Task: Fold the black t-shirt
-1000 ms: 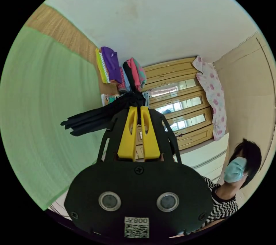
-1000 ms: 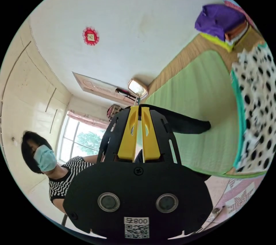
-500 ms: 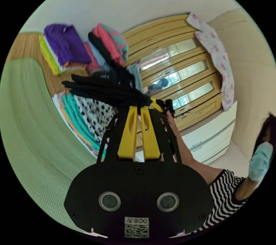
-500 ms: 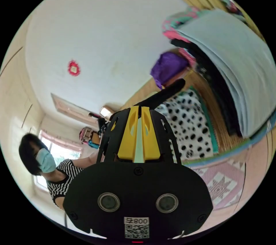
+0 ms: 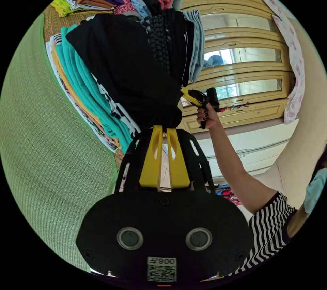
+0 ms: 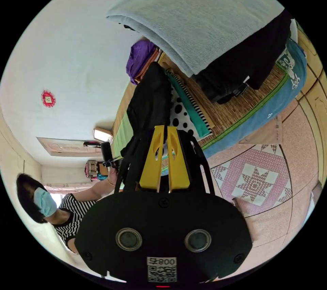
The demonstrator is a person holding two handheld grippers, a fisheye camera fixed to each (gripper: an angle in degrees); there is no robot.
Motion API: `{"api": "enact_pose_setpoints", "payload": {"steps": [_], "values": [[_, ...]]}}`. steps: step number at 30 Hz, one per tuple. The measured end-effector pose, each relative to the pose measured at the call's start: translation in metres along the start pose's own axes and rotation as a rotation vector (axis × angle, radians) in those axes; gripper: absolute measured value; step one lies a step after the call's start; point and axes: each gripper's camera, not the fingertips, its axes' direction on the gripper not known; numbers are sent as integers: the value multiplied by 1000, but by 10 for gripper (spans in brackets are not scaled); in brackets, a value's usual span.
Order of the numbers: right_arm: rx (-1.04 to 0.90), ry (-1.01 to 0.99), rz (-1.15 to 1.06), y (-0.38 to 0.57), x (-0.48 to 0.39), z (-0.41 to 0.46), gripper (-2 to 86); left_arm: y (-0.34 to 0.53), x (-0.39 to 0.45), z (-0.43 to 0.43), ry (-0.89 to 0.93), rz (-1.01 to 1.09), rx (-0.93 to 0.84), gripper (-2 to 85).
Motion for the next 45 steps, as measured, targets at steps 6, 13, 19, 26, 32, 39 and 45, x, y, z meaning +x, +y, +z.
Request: {"api": "enact_pose_setpoints", "payload": {"steps": [6,13,19,26,32,39,45], "values": [[-15,34,95,1,35,16,14,-37,-29,48,-34,-36,-79,19],[47,-42,125,18,54,19,13,-63,-53,76,3,-44,-104,19],[172,-30,160,50,58,5,4,-73,-63,75,-12,-10,-50,10],[227,-70,-201,115,-56,54,0,-121,-58,79,-139,110,41,2],[11,214,-443,153,-144,192,0,-152,-75,106,-289,81,0,1],[47,298,-442,184,-154,239,0,-155,-93,121,-307,65,-33,0],[89,503,-548,218,-191,269,0,-151,-94,134,-322,82,-40,0]]}}
